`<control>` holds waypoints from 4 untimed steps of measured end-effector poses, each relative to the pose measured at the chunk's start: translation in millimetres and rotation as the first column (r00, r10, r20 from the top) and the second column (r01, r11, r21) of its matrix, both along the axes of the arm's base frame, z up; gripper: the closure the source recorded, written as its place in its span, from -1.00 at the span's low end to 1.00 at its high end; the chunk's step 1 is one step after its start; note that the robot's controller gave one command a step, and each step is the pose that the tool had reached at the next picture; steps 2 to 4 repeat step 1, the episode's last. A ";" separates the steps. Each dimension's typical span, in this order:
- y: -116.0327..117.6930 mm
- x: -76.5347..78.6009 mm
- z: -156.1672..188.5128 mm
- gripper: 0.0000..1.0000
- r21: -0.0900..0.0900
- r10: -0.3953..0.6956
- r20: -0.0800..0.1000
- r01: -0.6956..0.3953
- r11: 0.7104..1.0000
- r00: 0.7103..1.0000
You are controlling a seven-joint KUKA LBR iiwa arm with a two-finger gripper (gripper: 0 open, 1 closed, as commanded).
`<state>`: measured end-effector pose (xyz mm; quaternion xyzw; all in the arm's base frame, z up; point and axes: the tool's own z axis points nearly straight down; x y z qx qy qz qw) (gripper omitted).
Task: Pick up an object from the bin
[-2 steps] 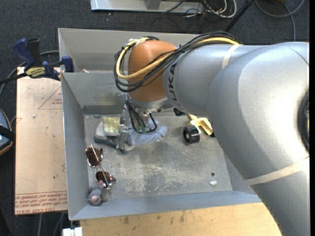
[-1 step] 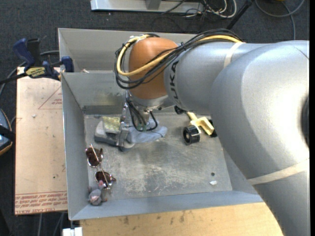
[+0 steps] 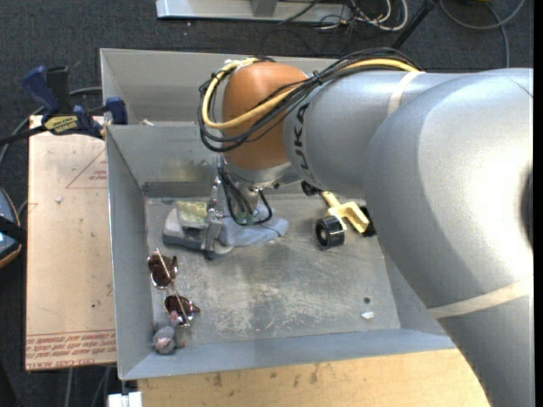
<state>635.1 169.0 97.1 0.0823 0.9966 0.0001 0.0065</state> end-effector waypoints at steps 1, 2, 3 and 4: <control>-0.1 0.0 5.9 1.00 0.000 0.000 -0.002 0.000 1.000 1.000; -0.1 0.0 5.9 1.00 0.000 0.000 -0.002 0.000 1.000 1.000; -0.1 0.0 5.9 1.00 0.000 0.000 -0.002 0.000 1.000 1.000; -0.1 0.0 5.9 1.00 0.000 0.000 -0.002 0.000 1.000 1.000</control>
Offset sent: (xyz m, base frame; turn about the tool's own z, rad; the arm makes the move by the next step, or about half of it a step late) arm 0.0000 0.0000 0.0195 0.0000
